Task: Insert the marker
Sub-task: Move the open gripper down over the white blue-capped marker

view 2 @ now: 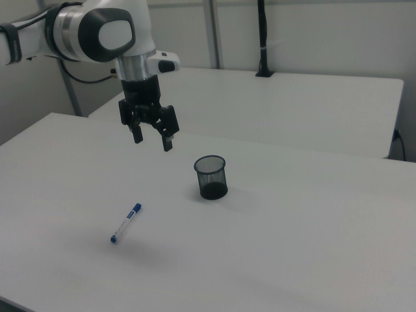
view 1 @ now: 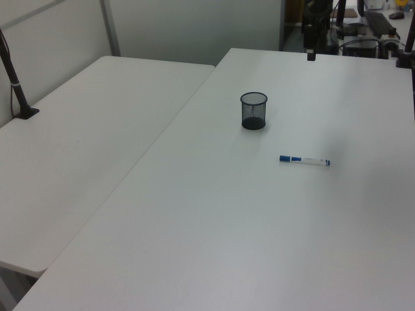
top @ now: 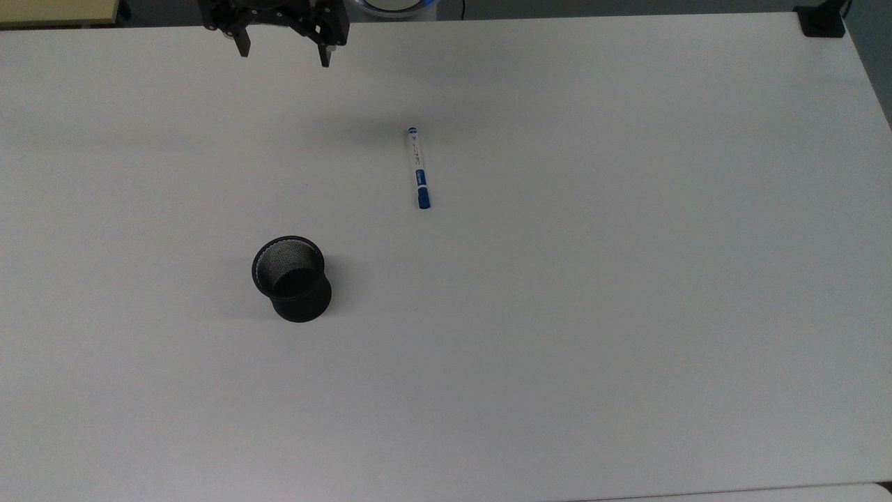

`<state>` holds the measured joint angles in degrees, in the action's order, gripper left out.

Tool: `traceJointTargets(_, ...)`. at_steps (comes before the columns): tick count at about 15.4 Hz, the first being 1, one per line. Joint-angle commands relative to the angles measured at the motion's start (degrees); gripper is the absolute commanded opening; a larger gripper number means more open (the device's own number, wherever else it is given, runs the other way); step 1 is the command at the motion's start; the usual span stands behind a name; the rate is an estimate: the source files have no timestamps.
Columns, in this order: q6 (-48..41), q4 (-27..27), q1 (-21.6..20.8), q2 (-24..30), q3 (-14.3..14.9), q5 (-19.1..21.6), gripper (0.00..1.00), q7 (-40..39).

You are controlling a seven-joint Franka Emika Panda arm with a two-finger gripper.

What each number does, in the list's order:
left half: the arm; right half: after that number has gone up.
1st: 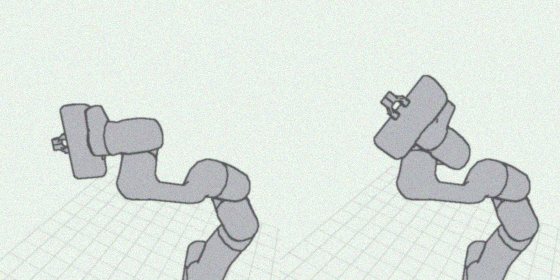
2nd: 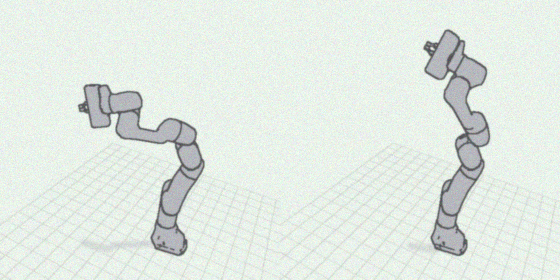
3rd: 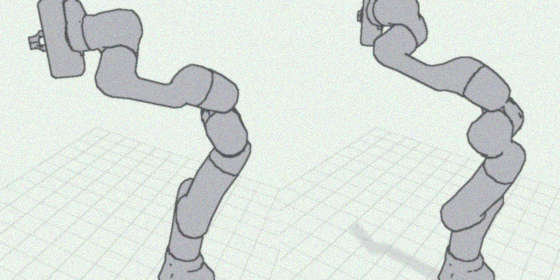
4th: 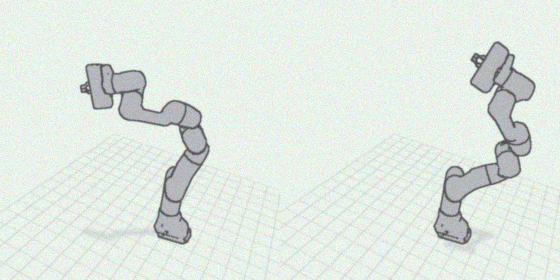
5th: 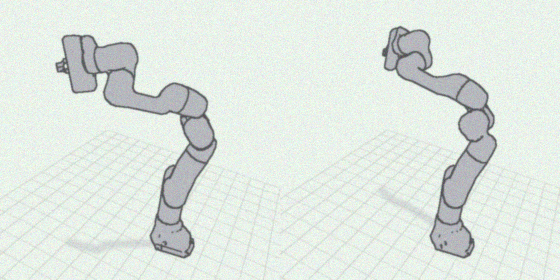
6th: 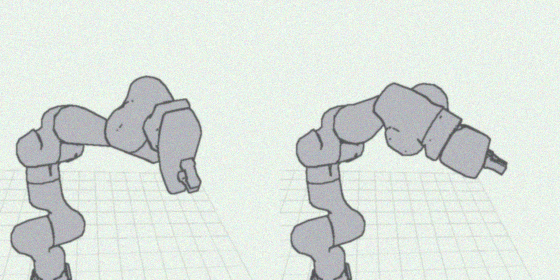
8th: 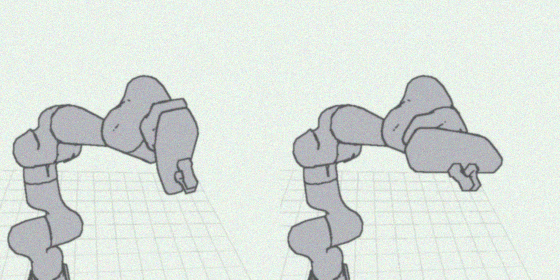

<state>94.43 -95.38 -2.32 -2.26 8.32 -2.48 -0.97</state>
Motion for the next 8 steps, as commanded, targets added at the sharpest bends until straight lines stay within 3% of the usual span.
traceJointTargets(1, 1.02, -1.65, 0.29, 0.34, -0.15, 1.07, 1.0, -1.05)
traceJointTargets(8, 1.02, -1.74, 0.38, 0.42, -0.15, 1.07, 1.0, -1.93)
